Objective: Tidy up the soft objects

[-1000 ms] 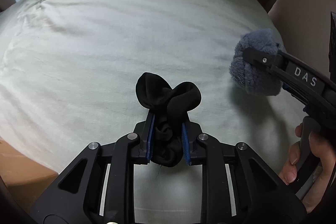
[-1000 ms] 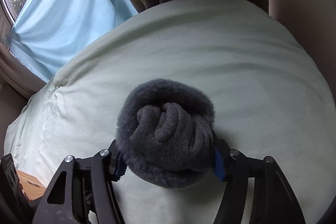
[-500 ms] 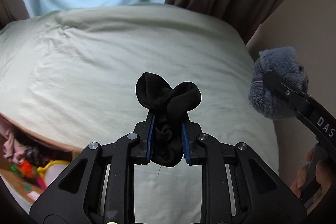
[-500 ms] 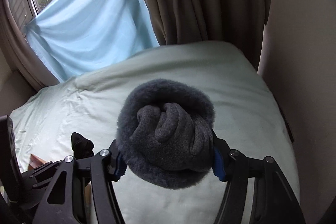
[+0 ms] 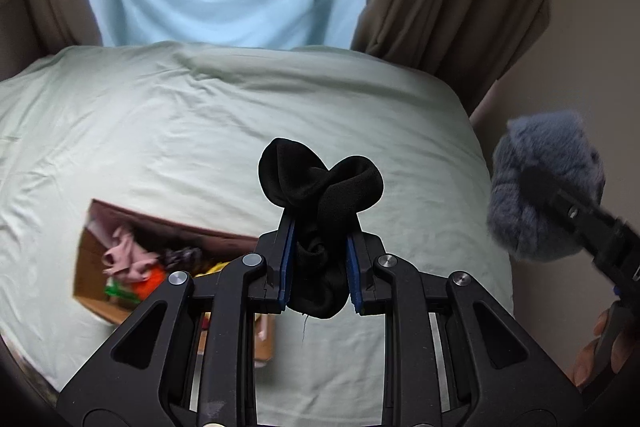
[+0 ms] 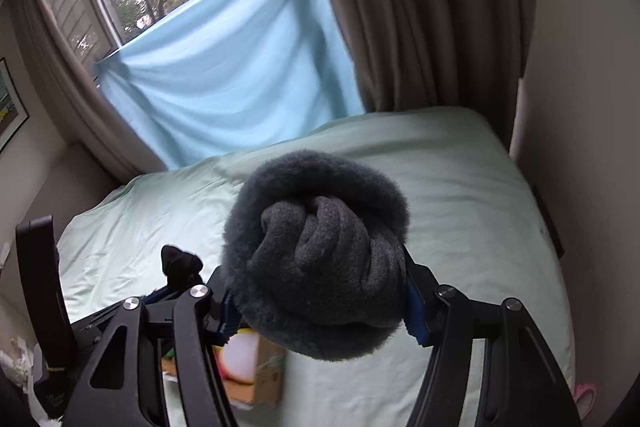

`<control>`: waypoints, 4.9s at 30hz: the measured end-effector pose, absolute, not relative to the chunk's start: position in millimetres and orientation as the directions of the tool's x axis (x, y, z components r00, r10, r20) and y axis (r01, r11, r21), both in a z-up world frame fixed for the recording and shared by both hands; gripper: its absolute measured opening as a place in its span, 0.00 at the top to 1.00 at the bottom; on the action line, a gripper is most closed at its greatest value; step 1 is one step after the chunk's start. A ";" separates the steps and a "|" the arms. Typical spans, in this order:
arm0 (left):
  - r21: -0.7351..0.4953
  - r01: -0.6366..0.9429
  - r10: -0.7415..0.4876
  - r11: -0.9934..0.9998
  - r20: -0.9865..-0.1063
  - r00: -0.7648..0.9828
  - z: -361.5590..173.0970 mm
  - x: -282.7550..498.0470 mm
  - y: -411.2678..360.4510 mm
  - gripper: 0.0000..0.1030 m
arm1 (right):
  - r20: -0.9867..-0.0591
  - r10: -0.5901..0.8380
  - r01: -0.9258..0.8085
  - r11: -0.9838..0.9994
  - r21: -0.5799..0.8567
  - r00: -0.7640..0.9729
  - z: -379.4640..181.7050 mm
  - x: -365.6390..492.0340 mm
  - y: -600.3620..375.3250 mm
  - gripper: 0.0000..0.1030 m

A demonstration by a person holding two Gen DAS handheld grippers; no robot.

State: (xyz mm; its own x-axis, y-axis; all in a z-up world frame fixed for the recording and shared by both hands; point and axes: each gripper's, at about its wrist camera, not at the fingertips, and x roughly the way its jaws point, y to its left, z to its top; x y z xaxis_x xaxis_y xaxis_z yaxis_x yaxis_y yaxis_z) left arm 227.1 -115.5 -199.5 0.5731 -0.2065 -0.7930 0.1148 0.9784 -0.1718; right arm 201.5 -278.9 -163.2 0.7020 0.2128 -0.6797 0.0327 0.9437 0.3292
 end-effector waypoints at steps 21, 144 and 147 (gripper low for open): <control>-0.107 0.074 -0.129 0.992 -0.856 0.501 -206.8 204.2 114.3 0.81 | -0.795 0.289 0.007 0.939 0.345 0.533 -201.1 192.9 -59.0 0.42; -0.026 0.143 -0.135 0.989 -0.521 0.843 15.2 43.4 80.6 0.00 | -0.548 -0.080 0.126 0.991 0.046 0.832 8.9 36.4 -126.7 0.01; -0.025 0.143 -0.135 0.989 -0.522 0.842 15.5 43.0 81.7 0.00 | -0.545 -0.083 0.126 0.991 0.042 0.834 9.9 37.6 -126.9 0.02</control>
